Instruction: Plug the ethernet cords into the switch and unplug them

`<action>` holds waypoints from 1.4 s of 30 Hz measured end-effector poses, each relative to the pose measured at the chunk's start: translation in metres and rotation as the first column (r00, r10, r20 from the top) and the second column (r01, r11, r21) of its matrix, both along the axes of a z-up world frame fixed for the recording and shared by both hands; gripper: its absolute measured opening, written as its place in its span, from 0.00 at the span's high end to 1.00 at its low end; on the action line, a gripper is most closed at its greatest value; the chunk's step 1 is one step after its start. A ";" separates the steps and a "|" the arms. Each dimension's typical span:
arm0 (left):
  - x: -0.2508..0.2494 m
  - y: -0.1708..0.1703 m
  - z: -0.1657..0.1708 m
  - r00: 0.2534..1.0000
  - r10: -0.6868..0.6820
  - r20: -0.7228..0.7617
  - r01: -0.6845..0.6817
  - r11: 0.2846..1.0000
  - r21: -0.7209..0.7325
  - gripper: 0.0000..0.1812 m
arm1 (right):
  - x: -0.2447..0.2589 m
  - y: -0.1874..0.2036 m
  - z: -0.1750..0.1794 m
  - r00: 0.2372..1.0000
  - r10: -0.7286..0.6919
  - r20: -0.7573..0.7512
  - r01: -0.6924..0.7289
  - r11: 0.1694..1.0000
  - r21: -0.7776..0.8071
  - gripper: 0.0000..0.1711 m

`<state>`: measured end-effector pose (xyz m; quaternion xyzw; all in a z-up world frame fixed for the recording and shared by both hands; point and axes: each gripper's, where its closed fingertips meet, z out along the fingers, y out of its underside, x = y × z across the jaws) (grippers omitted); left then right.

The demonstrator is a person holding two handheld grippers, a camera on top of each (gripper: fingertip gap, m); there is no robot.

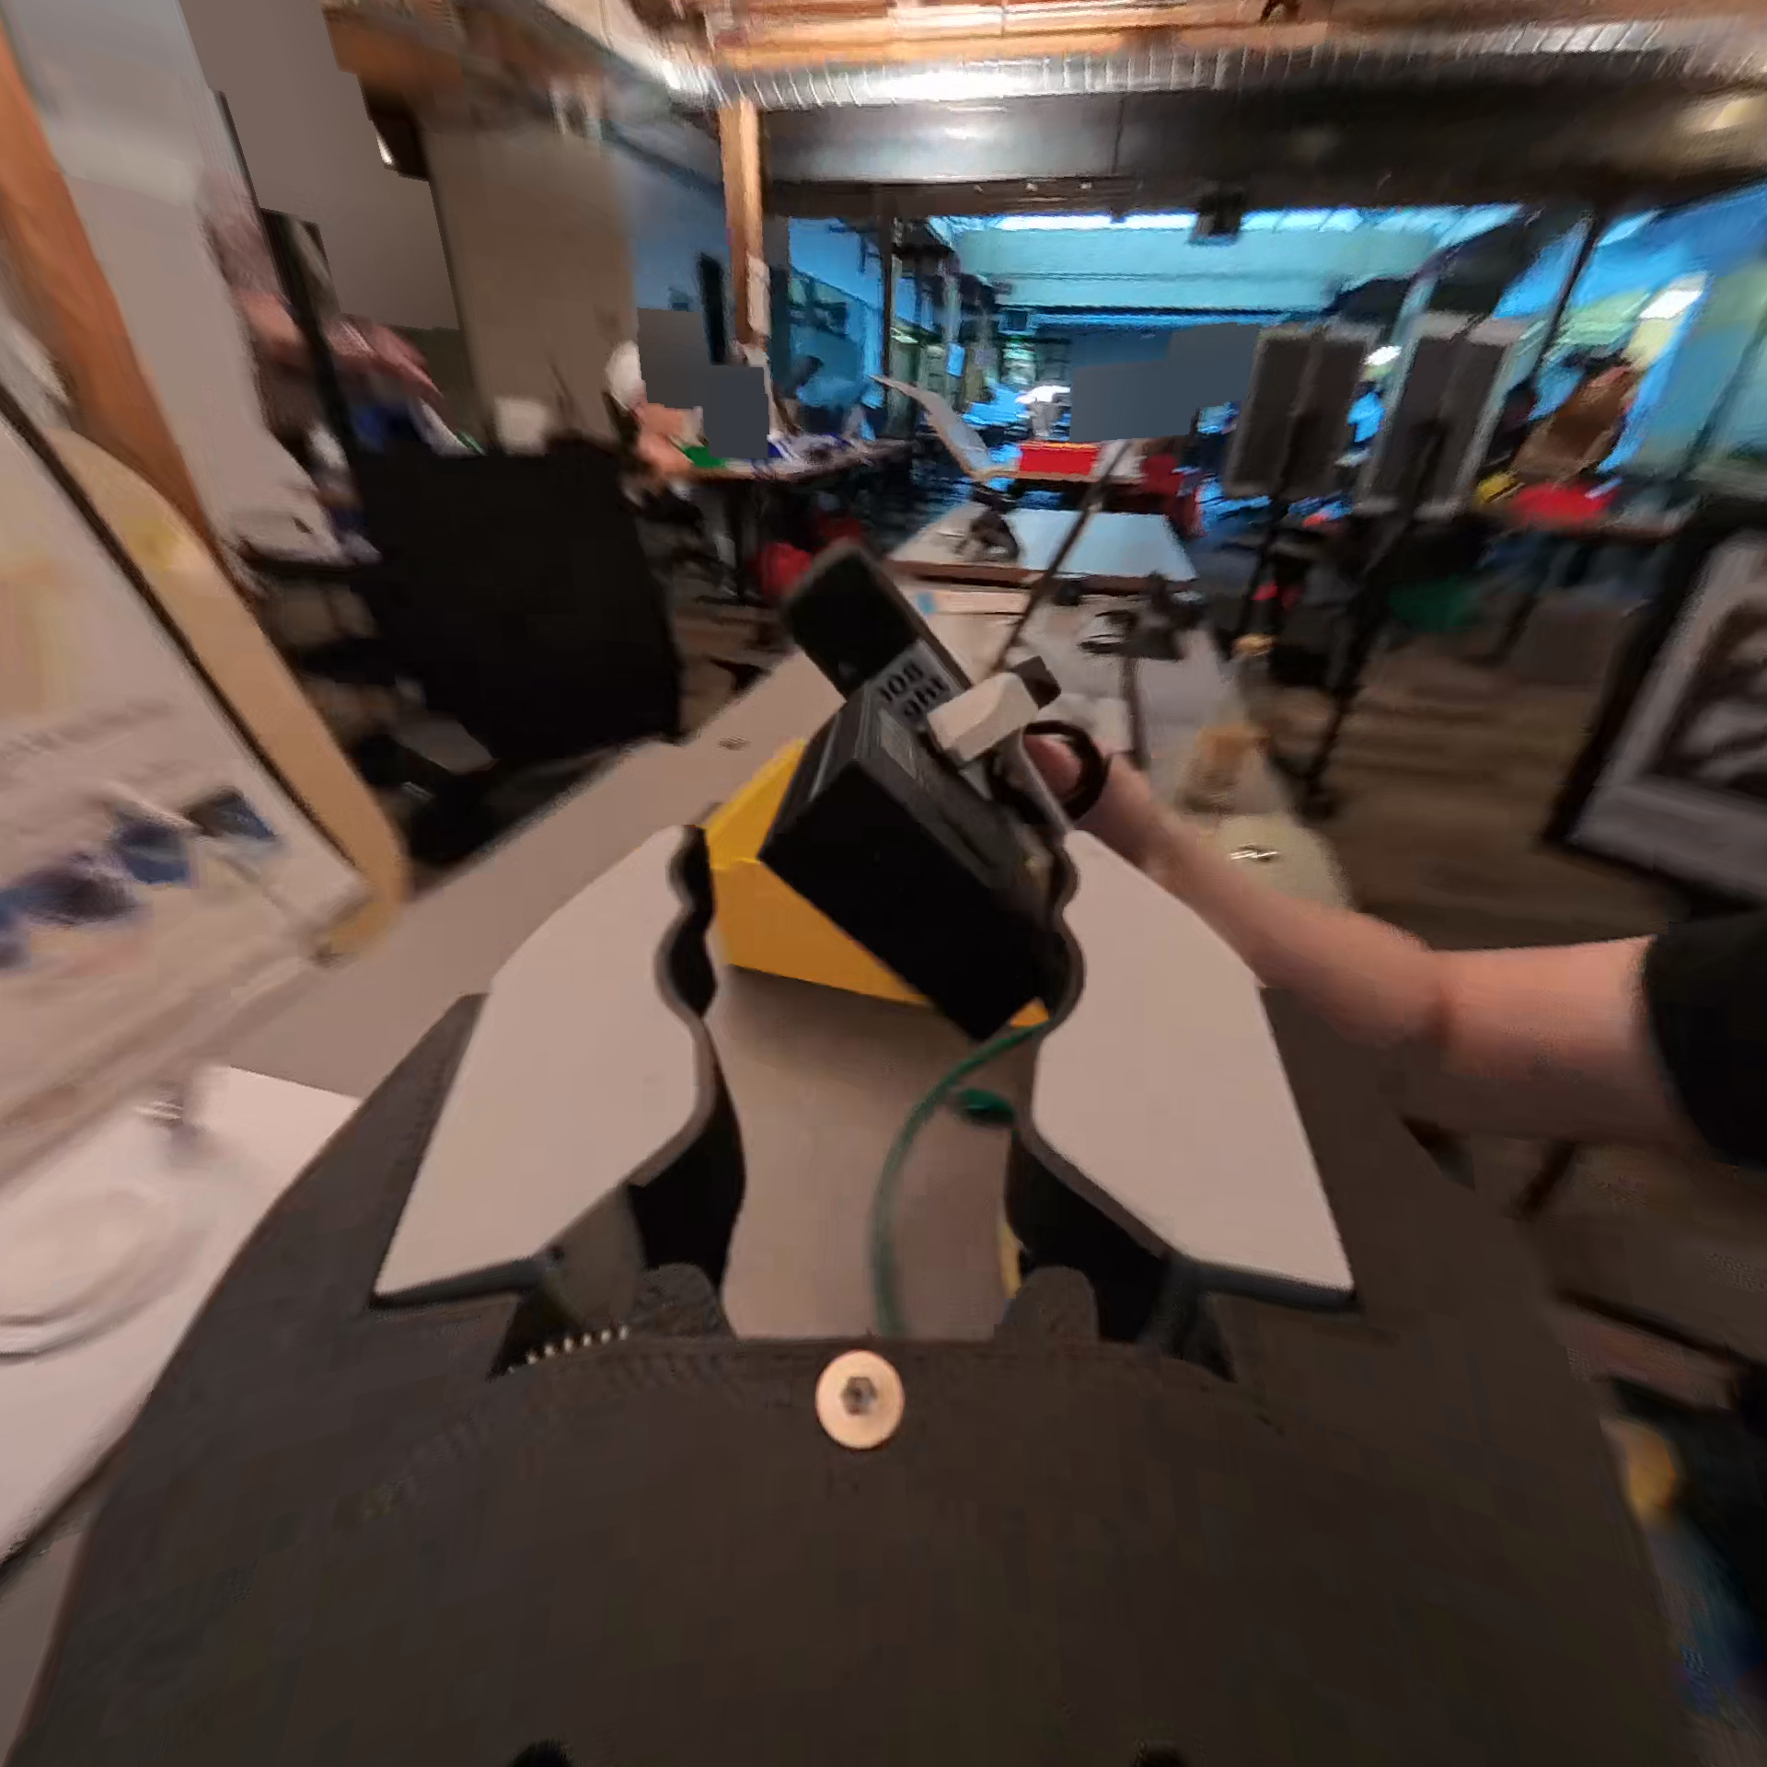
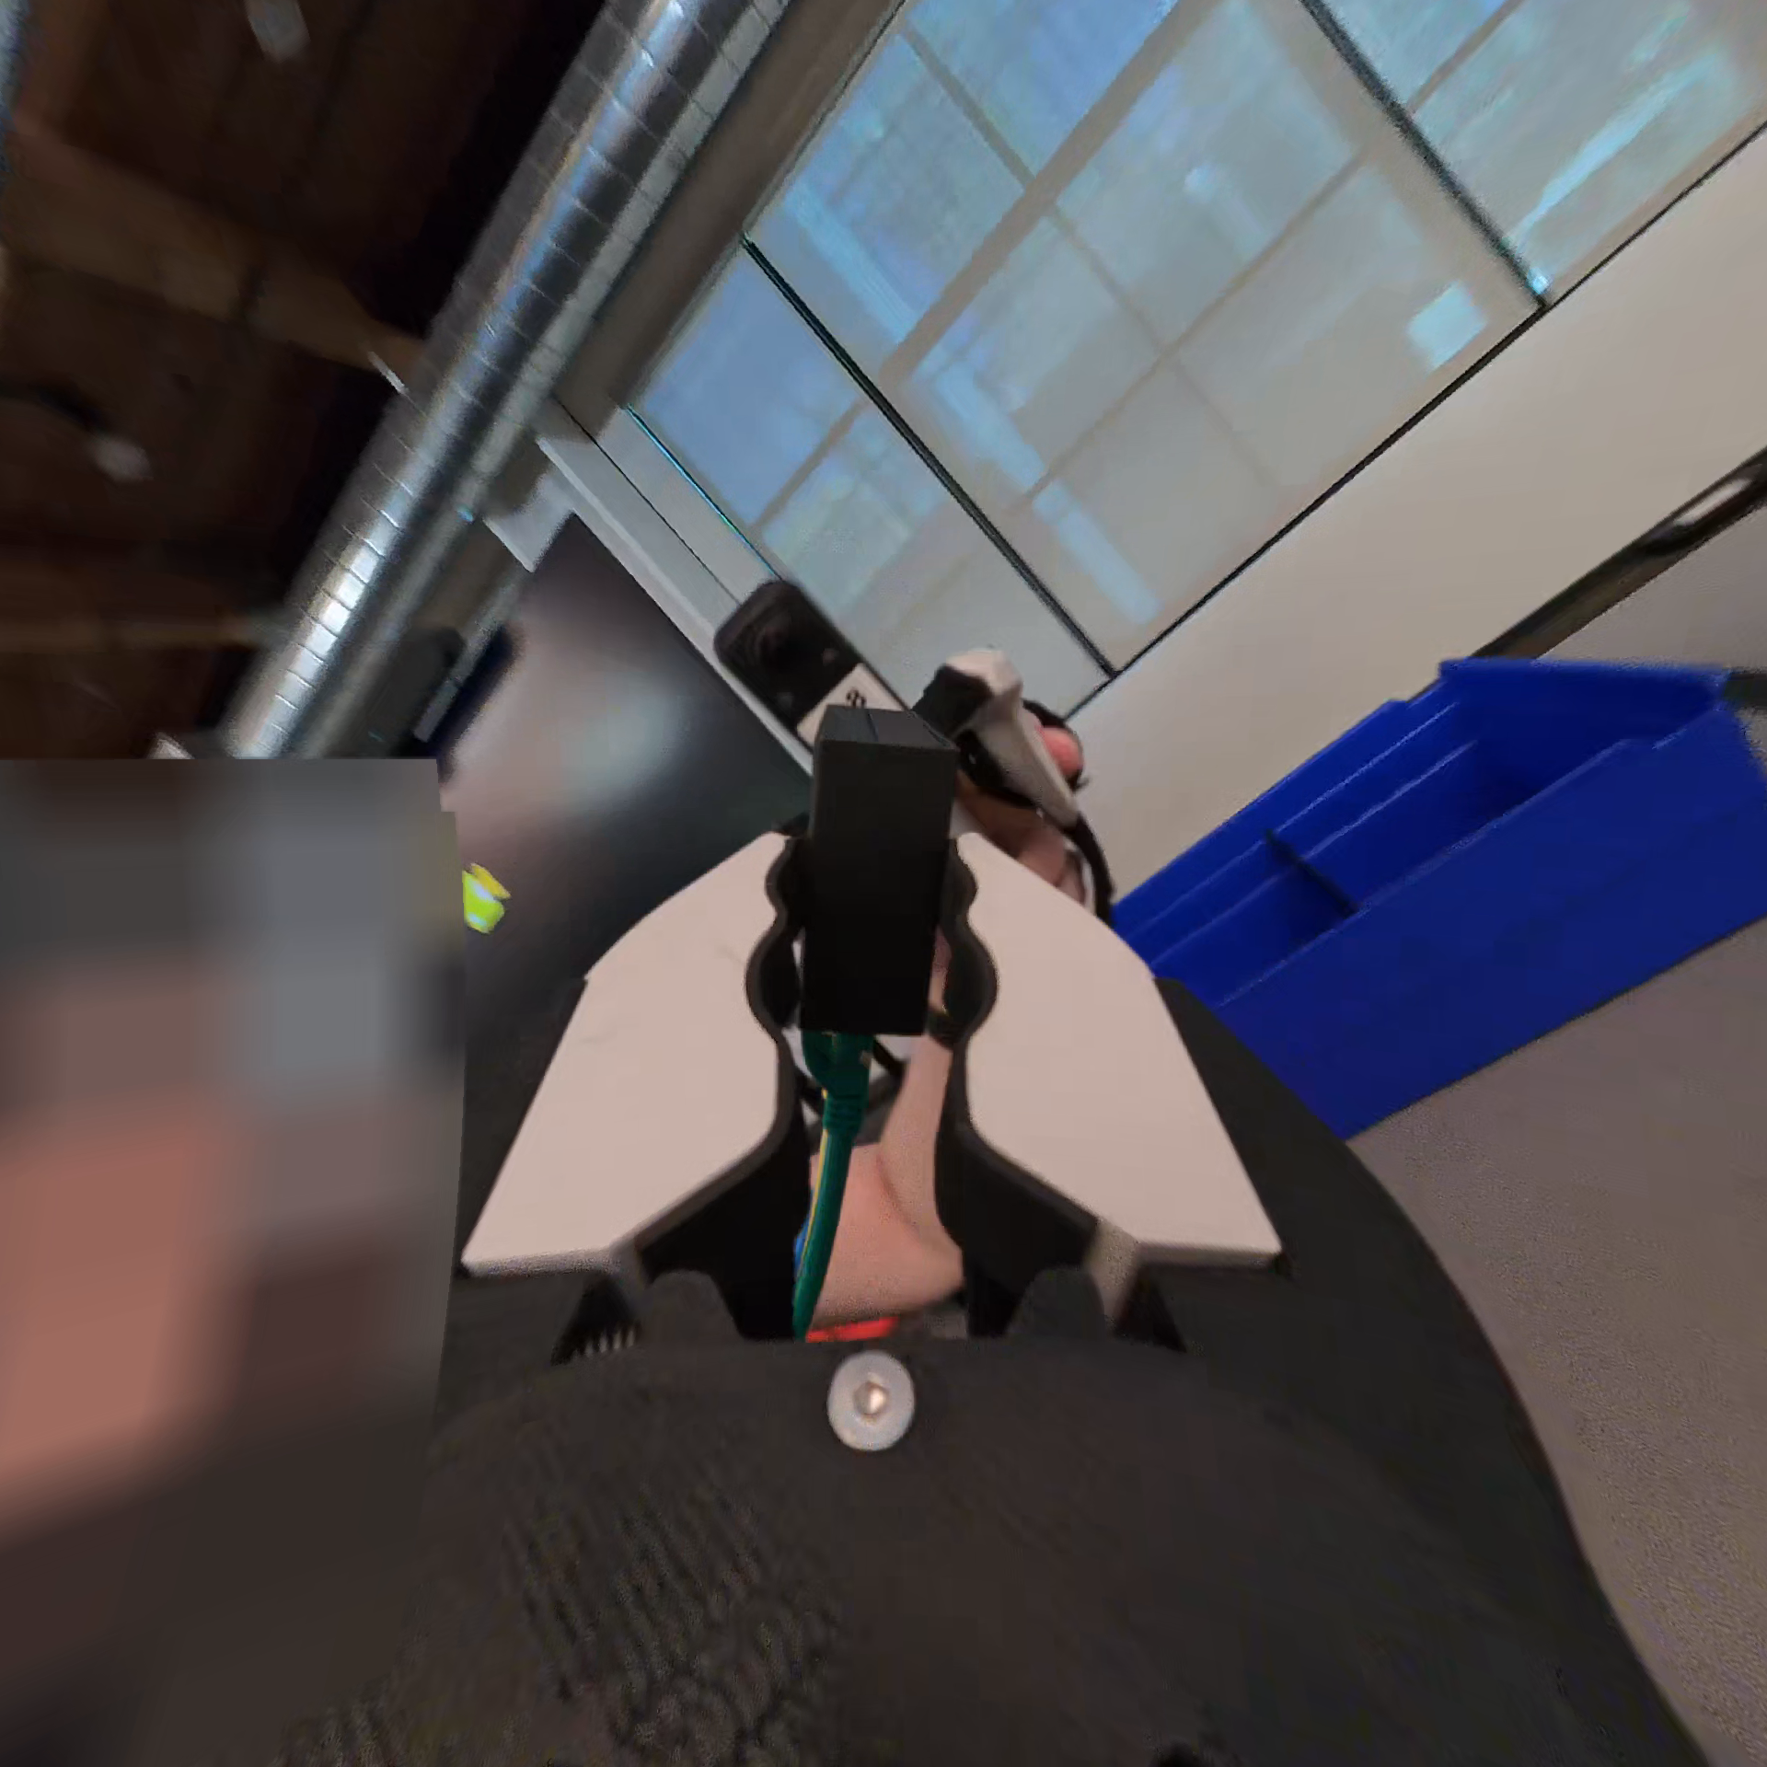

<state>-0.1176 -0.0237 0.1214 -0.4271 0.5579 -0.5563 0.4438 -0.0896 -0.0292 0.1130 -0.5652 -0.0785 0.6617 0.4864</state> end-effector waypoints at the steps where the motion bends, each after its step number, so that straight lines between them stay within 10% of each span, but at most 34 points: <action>1: -0.005 0.007 -0.002 0.998 0.048 0.043 -0.052 0.994 0.100 0.60 | 0.003 0.005 -0.005 0.999 0.011 -0.043 -0.012 0.999 -0.041 0.84; 8: -0.007 0.011 -0.041 0.989 0.136 -0.052 -0.098 0.883 0.459 0.52 | -0.003 0.014 -0.033 0.976 0.153 -0.155 -0.181 0.965 -0.189 0.84; 13: -0.005 0.001 -0.051 0.995 0.097 -0.039 -0.062 0.844 0.532 0.67 | -0.006 0.010 -0.041 0.971 0.200 -0.132 -0.226 0.947 -0.230 0.84; 21: 0.006 0.005 -0.044 0.988 0.135 -0.072 -0.093 0.903 0.419 0.67 | 0.006 0.014 -0.033 0.972 0.170 -0.159 -0.197 0.965 -0.173 0.81; 26: 0.003 0.007 -0.035 0.992 0.081 -0.098 -0.053 0.964 0.260 0.67 | 0.010 0.019 -0.028 0.984 -0.089 0.154 0.075 0.992 0.097 0.75; 32: -0.004 0.007 -0.021 0.998 0.030 -0.049 -0.021 0.984 0.175 0.67 | 0.046 0.002 0.006 0.753 -0.590 0.292 0.322 0.717 0.618 0.70; 37: -0.006 -0.003 -0.017 0.999 -0.009 -0.047 0.015 0.989 0.146 0.67 | 0.025 -0.008 -0.009 0.172 -0.937 0.303 -0.023 0.303 0.953 0.66; 42: -0.006 -0.009 -0.011 0.998 -0.044 -0.037 0.046 0.996 0.078 0.67 | -0.001 -0.018 -0.009 0.073 -0.982 0.176 -0.194 0.159 0.968 0.76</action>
